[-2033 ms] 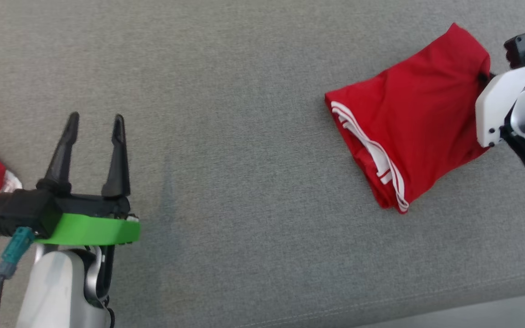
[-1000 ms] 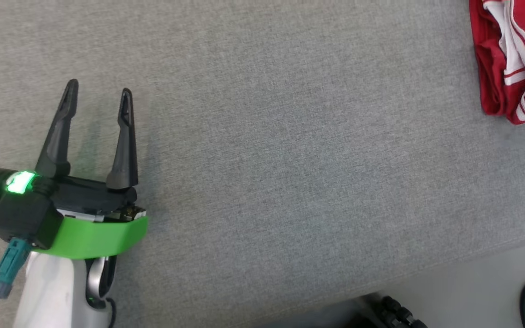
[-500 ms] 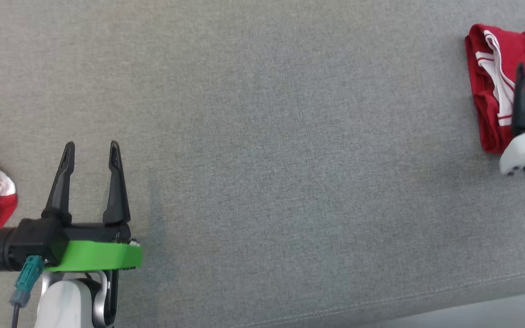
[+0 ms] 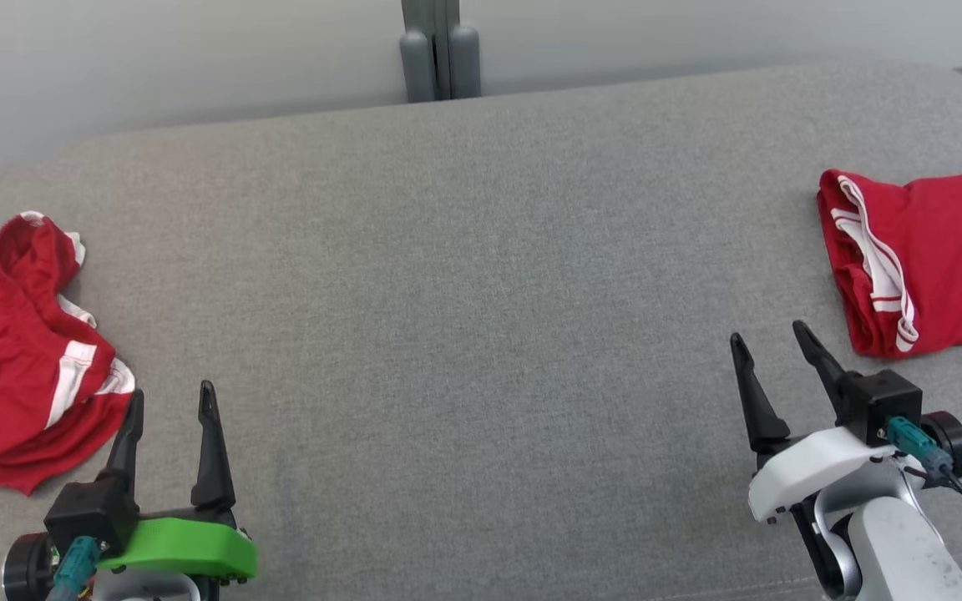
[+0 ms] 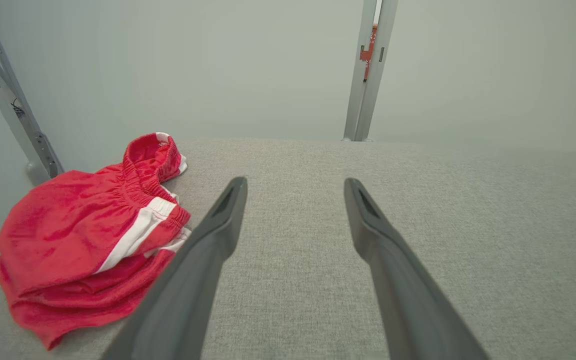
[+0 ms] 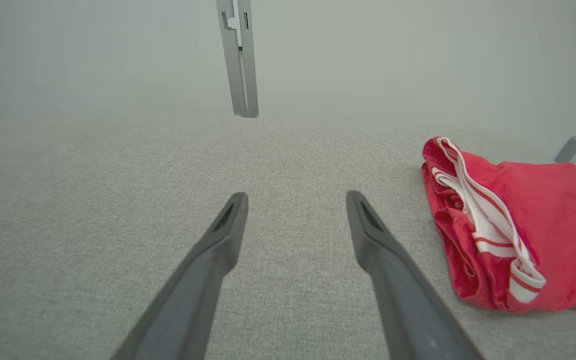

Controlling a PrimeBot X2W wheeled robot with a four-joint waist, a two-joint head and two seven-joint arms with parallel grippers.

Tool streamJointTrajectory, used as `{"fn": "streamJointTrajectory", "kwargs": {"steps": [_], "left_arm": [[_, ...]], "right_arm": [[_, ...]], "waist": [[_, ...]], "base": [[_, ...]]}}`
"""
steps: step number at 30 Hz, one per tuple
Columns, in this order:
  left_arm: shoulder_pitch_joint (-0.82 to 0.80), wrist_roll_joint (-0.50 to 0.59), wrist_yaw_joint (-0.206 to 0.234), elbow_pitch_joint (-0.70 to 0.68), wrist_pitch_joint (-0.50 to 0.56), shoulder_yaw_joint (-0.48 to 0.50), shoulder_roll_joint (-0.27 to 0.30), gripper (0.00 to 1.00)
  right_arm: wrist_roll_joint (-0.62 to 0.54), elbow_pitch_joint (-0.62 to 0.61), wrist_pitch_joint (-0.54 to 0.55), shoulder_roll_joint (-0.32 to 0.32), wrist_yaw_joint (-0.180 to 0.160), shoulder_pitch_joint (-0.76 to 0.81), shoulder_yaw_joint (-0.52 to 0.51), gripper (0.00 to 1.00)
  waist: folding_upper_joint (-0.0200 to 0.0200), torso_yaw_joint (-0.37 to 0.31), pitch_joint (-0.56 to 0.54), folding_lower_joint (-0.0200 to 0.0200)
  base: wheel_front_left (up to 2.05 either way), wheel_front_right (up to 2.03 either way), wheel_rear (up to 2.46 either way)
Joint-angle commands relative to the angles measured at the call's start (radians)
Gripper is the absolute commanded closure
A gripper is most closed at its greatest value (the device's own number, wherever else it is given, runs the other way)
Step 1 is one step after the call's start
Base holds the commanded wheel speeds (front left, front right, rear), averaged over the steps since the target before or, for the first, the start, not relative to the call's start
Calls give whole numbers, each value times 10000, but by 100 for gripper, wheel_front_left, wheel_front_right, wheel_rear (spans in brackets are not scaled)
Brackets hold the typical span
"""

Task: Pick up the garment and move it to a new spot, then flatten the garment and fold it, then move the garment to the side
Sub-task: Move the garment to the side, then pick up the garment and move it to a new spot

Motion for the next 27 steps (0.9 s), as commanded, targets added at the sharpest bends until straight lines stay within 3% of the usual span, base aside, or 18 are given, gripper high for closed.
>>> {"fn": "streamJointTrajectory", "kwargs": {"steps": [1,21,27], "left_arm": [[268,-105,45,135,2,-74,-2,0],[579,-475,211,295,2,-642,3,0],[369,-443,360,147,2,-696,4,0]], "right_arm": [[136,41,42,42,-13,204,-23,0],[6,16,316,518,-13,451,-792,0],[101,-72,282,566,-13,425,-927,0]], "waist": [[0,250,-809,1],[0,261,-1128,1],[0,698,-1027,1]], "base": [[0,0,0],[0,0,0],[0,0,0]]}}
